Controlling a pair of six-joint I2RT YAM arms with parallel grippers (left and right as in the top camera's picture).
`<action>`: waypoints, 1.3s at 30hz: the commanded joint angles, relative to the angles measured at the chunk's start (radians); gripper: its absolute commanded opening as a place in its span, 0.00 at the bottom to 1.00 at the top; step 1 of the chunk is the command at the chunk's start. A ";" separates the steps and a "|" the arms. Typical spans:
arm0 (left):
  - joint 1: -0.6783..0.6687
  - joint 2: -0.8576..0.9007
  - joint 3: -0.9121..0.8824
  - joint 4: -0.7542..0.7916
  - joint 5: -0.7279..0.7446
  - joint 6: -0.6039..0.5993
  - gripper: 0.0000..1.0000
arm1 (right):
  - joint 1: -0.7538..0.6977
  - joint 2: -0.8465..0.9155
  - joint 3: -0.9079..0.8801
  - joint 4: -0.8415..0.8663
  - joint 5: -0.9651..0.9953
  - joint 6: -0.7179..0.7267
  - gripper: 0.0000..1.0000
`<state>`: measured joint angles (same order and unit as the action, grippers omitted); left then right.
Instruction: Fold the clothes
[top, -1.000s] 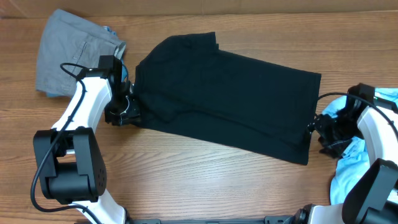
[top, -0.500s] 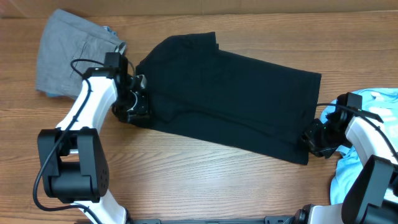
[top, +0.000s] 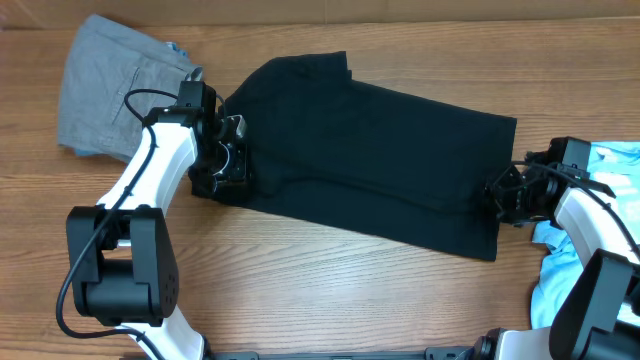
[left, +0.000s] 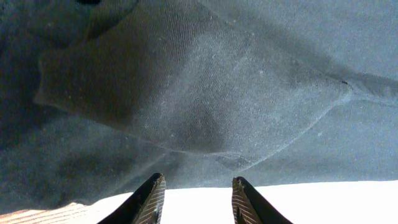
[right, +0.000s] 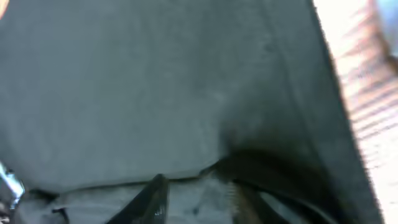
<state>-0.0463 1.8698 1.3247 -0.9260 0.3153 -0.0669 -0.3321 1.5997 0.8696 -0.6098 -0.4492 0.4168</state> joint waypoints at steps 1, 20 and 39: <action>-0.015 -0.024 0.019 0.003 0.015 0.023 0.41 | 0.001 -0.018 0.025 0.014 -0.053 0.002 0.38; -0.061 -0.024 0.019 0.027 0.003 0.023 0.45 | 0.000 -0.018 0.024 -0.002 0.103 0.081 0.04; -0.106 -0.012 0.017 0.084 -0.008 0.002 0.04 | 0.000 -0.019 0.031 -0.172 0.024 -0.134 0.16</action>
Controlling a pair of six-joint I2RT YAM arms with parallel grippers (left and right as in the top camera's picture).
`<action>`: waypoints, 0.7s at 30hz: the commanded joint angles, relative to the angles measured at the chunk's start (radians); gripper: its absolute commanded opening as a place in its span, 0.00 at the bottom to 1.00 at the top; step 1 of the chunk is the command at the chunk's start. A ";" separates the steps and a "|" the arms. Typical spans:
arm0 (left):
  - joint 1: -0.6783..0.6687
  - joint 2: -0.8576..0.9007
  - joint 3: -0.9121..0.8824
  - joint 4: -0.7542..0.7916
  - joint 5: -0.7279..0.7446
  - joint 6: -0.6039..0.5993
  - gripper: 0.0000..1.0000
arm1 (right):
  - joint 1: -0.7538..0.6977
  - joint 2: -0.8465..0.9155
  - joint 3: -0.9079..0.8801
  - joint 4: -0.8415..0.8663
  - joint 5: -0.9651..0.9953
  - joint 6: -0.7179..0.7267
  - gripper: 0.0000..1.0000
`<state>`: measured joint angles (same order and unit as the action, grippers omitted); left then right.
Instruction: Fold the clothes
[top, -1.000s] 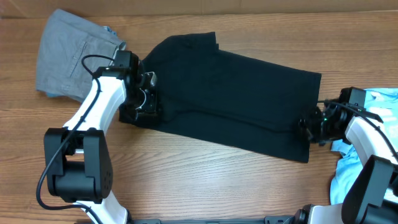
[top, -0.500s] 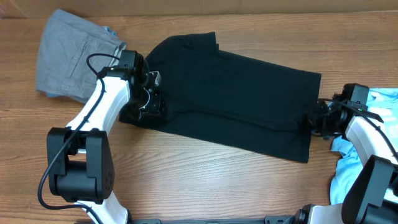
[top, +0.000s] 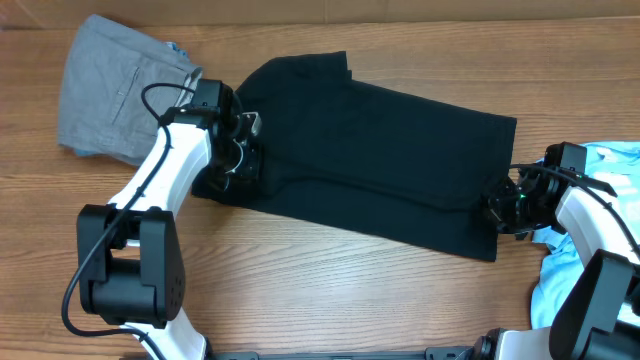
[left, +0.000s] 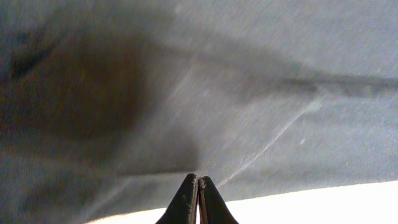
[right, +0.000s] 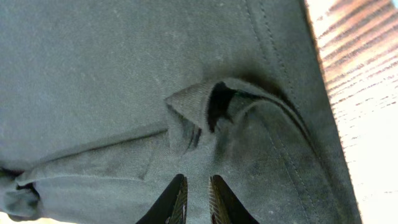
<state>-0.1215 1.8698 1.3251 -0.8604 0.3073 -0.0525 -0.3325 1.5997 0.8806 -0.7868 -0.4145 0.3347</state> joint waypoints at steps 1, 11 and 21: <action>-0.040 -0.007 0.016 0.019 0.000 -0.023 0.04 | 0.000 -0.019 0.019 0.006 -0.010 -0.051 0.16; -0.095 0.014 0.008 -0.035 -0.005 -0.023 0.04 | 0.000 -0.019 0.019 0.019 -0.032 -0.055 0.16; -0.067 0.048 0.097 0.219 0.061 -0.156 0.04 | 0.000 -0.019 0.019 0.038 -0.036 -0.047 0.16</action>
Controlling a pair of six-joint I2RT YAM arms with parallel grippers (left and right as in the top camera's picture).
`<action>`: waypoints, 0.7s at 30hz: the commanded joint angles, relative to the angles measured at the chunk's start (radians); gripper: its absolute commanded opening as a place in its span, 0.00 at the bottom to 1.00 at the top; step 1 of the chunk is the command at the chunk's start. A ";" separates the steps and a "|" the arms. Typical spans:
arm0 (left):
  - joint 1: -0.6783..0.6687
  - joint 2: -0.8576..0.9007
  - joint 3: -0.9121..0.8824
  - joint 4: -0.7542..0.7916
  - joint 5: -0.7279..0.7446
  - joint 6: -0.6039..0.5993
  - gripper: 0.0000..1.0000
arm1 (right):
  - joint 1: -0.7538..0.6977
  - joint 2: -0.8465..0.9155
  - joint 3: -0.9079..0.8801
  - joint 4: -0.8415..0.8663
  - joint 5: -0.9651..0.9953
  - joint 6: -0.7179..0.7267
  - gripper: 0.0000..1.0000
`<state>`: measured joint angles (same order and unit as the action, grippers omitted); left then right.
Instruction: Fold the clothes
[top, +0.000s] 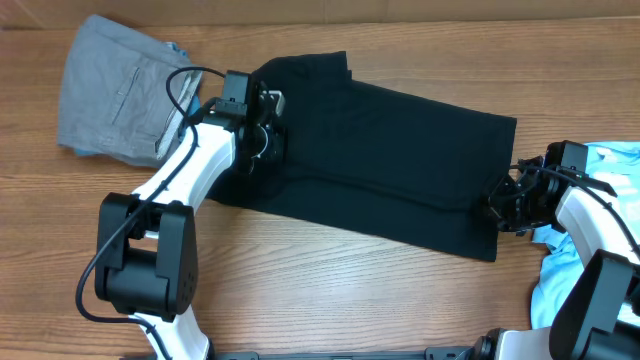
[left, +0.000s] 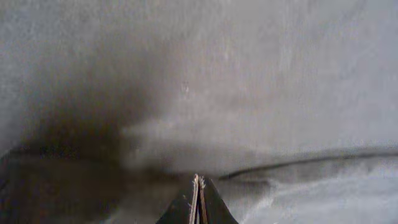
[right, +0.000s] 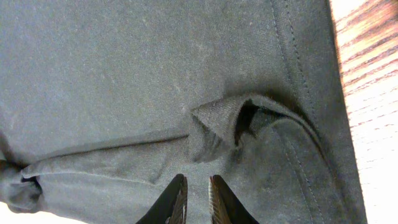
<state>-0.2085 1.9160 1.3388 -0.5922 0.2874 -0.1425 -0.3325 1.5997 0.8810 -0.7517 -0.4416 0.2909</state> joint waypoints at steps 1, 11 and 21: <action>0.023 0.002 0.120 -0.106 0.084 -0.056 0.04 | 0.000 -0.019 0.019 0.000 -0.010 -0.004 0.16; 0.015 0.008 0.190 -0.565 -0.058 0.109 0.34 | 0.000 -0.019 0.043 -0.020 -0.010 -0.003 0.48; 0.009 0.008 -0.063 -0.299 -0.025 0.055 0.40 | 0.000 -0.028 0.177 -0.159 -0.011 -0.008 0.57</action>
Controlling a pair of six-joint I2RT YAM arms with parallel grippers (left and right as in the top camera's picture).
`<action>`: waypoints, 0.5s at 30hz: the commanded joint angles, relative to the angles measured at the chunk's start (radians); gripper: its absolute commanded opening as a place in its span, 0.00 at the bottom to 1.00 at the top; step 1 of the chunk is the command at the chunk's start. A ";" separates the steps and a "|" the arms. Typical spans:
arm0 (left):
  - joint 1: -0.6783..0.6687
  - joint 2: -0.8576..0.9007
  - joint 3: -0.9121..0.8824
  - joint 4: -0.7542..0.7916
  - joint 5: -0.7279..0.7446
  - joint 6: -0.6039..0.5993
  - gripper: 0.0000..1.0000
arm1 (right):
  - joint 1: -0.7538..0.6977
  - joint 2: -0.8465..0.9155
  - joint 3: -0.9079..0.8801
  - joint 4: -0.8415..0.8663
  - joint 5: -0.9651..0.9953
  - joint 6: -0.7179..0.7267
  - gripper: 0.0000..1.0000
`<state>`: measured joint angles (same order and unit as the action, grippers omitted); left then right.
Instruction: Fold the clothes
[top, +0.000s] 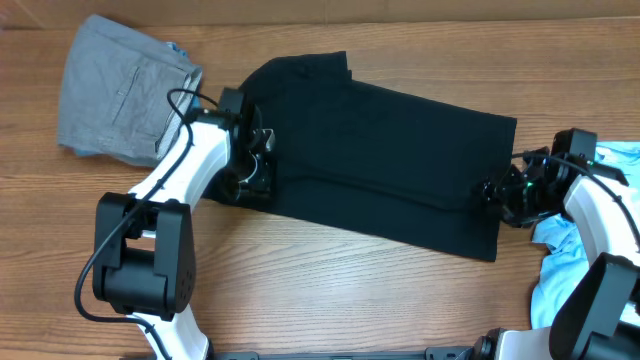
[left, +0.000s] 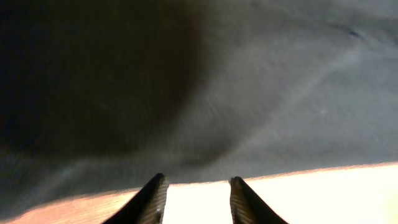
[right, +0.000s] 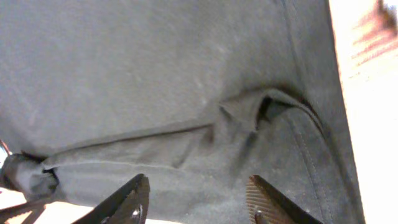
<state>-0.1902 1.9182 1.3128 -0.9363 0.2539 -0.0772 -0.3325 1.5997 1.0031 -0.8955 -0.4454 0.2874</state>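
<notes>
A black shirt lies spread flat across the middle of the wooden table. At the shirt's lower left edge is my left gripper. The left wrist view shows the left gripper open, with bare bright table between its fingers and the dark cloth just ahead. My right gripper is at the shirt's right hem. In the right wrist view the right gripper is wide open over the cloth, behind a small raised pucker in the fabric.
A grey folded garment lies at the back left, close behind the left arm. Light blue clothing is piled at the right edge beside the right arm, some of it down at the front right.
The left gripper was shut over the shirt's upper left part; it is now open, nearer the front at the shirt's left edge. The right gripper went from nearly shut to wide open.
First the left gripper stood open at the shirt's left edge and the right one was over the right hem. Then the left was shut against the cloth and the right nearly shut by a pucker. The left then lay further in. Now both are open at the edges.
</notes>
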 joint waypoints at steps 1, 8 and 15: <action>-0.012 0.006 -0.052 0.075 0.008 -0.019 0.40 | 0.000 -0.031 0.067 -0.026 -0.010 -0.005 0.58; -0.010 0.006 -0.031 0.242 0.005 -0.090 0.04 | 0.000 -0.042 0.099 -0.046 -0.031 -0.008 0.60; -0.014 0.005 0.150 0.305 0.084 -0.129 0.04 | 0.000 -0.042 0.099 -0.047 -0.028 -0.008 0.60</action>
<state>-0.1967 1.9194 1.3628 -0.6422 0.2817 -0.1787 -0.3325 1.5860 1.0740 -0.9432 -0.4652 0.2871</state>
